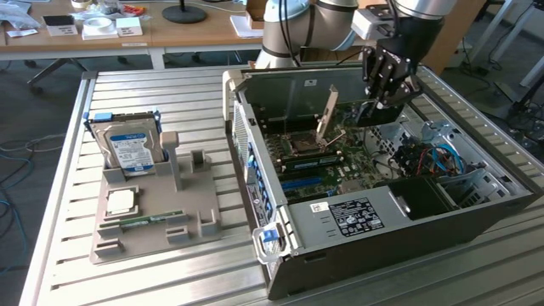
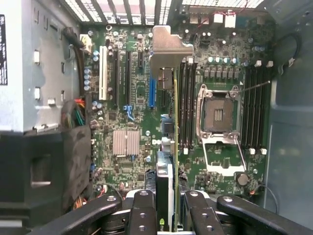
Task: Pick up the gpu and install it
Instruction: 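Insert the gpu into the slot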
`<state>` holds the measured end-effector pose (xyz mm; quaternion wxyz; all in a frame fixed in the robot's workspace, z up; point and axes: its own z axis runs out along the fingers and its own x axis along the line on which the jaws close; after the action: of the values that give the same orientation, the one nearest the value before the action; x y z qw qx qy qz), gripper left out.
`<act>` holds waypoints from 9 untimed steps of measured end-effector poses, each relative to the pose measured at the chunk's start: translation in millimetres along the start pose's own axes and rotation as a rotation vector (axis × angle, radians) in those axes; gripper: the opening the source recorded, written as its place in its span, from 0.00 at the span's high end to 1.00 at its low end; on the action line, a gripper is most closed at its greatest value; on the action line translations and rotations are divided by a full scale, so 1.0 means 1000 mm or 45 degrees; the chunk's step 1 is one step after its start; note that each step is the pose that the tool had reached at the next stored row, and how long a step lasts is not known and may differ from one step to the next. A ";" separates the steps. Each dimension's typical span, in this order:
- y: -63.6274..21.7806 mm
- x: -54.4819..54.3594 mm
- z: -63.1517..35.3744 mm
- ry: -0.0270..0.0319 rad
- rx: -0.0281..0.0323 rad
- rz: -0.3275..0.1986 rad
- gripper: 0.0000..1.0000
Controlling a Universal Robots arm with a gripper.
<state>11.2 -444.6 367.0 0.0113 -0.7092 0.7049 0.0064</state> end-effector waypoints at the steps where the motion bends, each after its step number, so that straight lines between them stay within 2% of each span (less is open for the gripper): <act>1: 0.0016 0.000 0.0007 0.0000 0.0000 0.004 0.73; 9: 0.0118 0.000 0.0067 0.0004 0.0012 0.050 0.73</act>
<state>-0.6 -444.6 360.1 0.0114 -0.6953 0.7186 0.0062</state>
